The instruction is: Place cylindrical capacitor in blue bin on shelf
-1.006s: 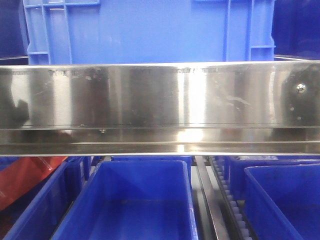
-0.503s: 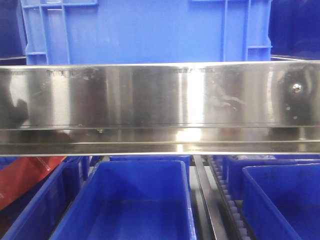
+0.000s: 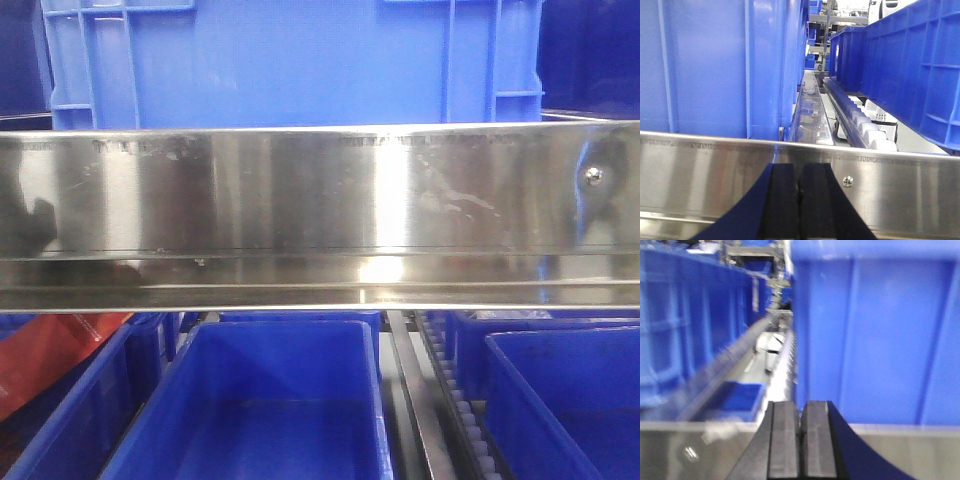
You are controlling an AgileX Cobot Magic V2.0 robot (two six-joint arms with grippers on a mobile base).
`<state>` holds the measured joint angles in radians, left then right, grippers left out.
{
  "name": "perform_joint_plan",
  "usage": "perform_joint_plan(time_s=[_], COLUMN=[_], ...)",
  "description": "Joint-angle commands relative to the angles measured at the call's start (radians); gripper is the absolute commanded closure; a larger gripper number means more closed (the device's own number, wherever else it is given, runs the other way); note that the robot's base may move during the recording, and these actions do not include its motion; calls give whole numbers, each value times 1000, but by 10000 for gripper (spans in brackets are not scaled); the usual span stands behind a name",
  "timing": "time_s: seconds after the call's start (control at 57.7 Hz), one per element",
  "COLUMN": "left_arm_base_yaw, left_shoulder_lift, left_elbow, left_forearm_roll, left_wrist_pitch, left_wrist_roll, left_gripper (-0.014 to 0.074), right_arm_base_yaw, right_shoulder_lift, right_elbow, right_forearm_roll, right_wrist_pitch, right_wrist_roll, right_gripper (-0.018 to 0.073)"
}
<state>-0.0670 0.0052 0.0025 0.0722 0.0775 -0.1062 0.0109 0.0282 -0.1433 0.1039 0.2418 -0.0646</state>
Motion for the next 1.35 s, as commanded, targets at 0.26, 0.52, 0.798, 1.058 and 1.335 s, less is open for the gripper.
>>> perform_joint_plan(time_s=[0.26, 0.52, 0.798, 1.058, 1.335], left_arm_base_yaw=[2, 2, 2, 2, 2], left_shoulder_lift=[-5, -5, -5, -5, -5], left_elbow=[-3, -3, -3, -3, -3], left_forearm_roll=[-8, -8, -8, -8, -8], left_wrist_pitch=[-16, -16, -16, -16, -16], left_wrist_roll=[0, 0, 0, 0, 0], left_gripper=[707, 707, 707, 707, 707], right_arm_base_yaw=[-37, -37, -37, -37, -37], right_shoulder_lift=[-28, -28, -28, -28, -28], right_elbow=[143, 143, 143, 143, 143], right_forearm_roll=[3, -11, -11, -11, -11], right_wrist_pitch=[-127, -140, -144, -144, -144], right_wrist_roll=[0, 0, 0, 0, 0], right_gripper=[721, 721, 721, 721, 721])
